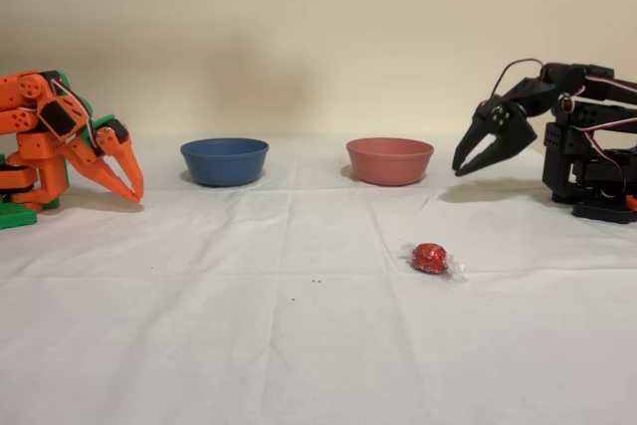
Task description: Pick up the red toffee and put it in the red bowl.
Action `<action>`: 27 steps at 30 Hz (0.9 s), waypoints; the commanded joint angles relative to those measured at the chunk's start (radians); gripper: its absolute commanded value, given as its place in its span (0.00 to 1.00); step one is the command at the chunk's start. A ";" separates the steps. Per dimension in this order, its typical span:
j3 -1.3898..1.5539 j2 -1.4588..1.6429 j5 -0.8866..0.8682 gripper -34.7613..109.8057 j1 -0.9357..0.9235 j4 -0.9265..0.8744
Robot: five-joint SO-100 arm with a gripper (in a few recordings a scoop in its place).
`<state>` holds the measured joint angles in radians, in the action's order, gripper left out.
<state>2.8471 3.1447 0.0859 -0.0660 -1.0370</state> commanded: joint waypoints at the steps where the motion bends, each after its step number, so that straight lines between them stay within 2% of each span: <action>1: -0.218 -0.152 0.026 0.24 -0.012 -0.054; 15: -0.999 -0.686 0.006 0.24 0.020 -0.241; 20: -1.135 -0.775 -0.008 0.24 0.138 -0.255; 27: -1.221 -0.891 -0.061 0.24 0.420 -0.261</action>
<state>1.7257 2.2902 0.0353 0.2224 -1.2885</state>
